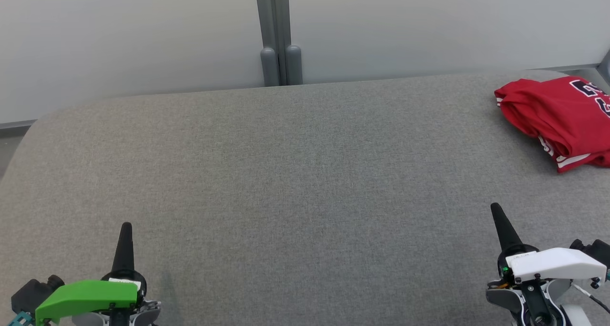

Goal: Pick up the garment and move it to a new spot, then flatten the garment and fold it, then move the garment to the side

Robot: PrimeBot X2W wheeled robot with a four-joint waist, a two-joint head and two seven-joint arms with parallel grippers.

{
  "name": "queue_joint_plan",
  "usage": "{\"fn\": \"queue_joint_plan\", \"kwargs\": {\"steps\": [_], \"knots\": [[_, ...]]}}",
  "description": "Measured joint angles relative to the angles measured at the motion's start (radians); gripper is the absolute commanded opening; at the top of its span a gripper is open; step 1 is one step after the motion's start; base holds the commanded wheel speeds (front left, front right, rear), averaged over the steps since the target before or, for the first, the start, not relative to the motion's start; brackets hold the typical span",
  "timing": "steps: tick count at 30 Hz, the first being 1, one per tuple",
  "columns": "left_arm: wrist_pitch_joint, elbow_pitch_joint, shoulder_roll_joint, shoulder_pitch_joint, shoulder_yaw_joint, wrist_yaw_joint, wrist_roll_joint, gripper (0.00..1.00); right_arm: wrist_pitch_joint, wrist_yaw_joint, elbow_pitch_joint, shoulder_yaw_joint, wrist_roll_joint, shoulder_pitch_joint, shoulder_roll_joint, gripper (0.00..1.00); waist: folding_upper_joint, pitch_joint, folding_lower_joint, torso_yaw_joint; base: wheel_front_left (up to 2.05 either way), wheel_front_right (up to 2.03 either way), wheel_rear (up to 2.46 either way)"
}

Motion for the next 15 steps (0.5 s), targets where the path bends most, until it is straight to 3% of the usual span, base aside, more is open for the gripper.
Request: {"fn": "queue_joint_plan", "kwargs": {"steps": [15], "knots": [[0.035, -0.002, 0.001, -0.019, 0.002, 0.000, -0.138, 0.00, 0.034, 0.000, 0.006, -0.017, 0.125, -0.019, 0.003, 0.00, 0.0000, 0.004, 0.0000, 0.001, 0.00, 0.00, 0.00]]}}
